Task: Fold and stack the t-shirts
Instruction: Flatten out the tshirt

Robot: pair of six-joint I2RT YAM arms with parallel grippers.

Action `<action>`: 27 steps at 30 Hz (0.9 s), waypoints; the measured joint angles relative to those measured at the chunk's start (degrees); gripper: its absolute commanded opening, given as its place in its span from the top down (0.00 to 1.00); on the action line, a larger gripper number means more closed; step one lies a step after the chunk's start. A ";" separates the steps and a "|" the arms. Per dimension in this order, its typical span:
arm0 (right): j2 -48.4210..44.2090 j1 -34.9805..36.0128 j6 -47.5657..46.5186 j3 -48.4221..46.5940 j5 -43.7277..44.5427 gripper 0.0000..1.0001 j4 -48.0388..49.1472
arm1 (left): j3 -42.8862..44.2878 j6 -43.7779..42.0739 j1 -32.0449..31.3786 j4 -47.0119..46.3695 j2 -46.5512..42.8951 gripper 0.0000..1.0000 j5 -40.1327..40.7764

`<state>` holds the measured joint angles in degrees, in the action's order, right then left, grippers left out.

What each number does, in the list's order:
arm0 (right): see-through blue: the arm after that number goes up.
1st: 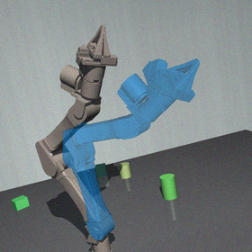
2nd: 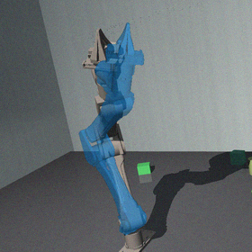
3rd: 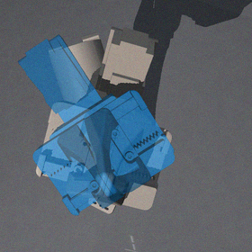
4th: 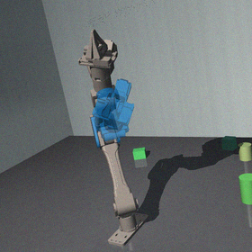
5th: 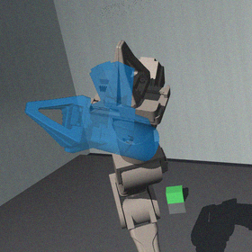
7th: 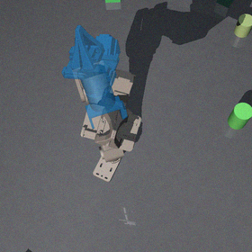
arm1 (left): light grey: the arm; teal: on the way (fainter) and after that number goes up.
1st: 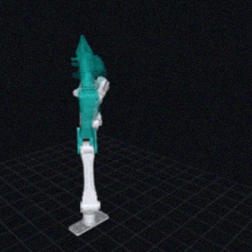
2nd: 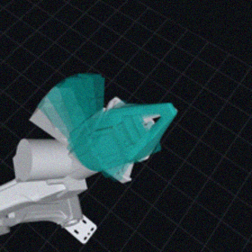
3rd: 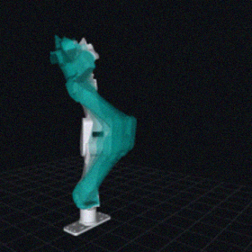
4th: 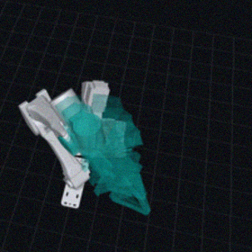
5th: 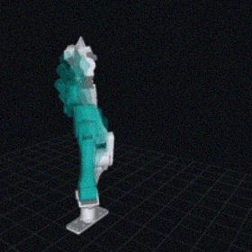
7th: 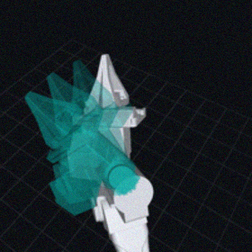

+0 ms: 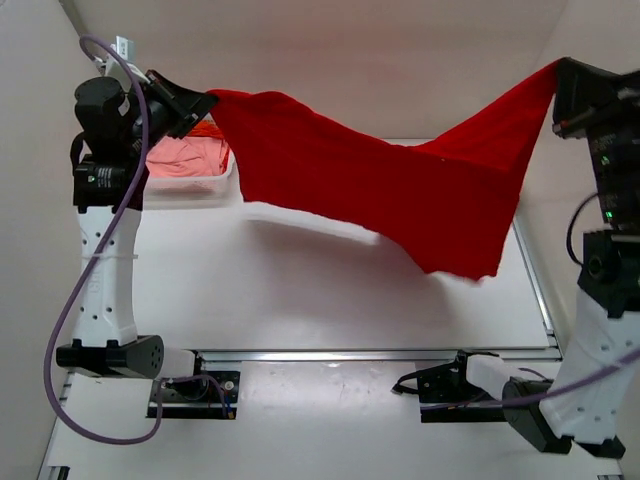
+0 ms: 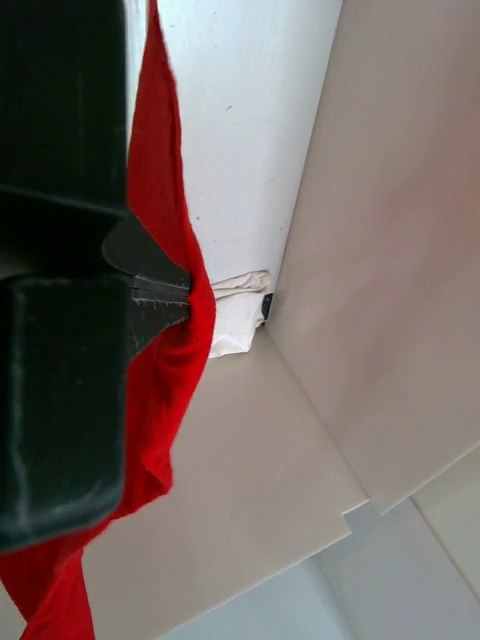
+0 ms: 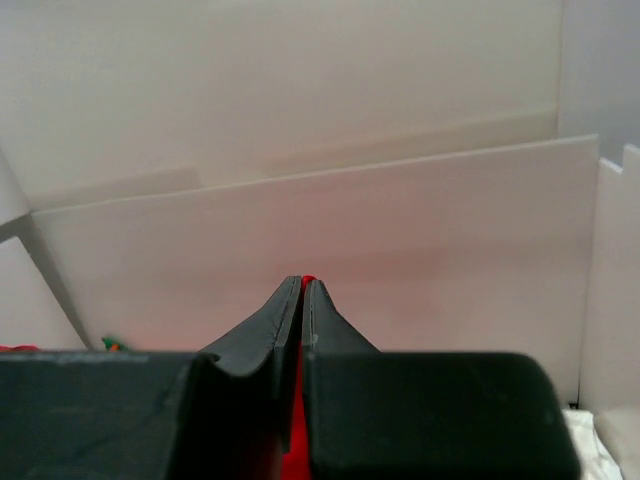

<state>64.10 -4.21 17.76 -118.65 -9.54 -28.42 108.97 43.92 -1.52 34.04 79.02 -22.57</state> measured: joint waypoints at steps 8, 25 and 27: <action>15.10 0.39 -1.88 1.73 -2.60 0.99 1.55 | -3.41 2.32 0.26 -4.70 11.26 1.00 -3.37; 37.31 -12.41 5.40 -15.82 -12.48 1.00 10.43 | 20.22 17.16 5.77 -26.18 36.09 1.00 -15.65; 33.77 -13.51 5.90 -13.57 -13.46 1.00 11.93 | 15.32 16.44 7.10 -27.65 29.66 1.00 -15.91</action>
<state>97.86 -17.72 23.66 -132.22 -23.00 -16.49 124.29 60.36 5.58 6.39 108.68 -38.48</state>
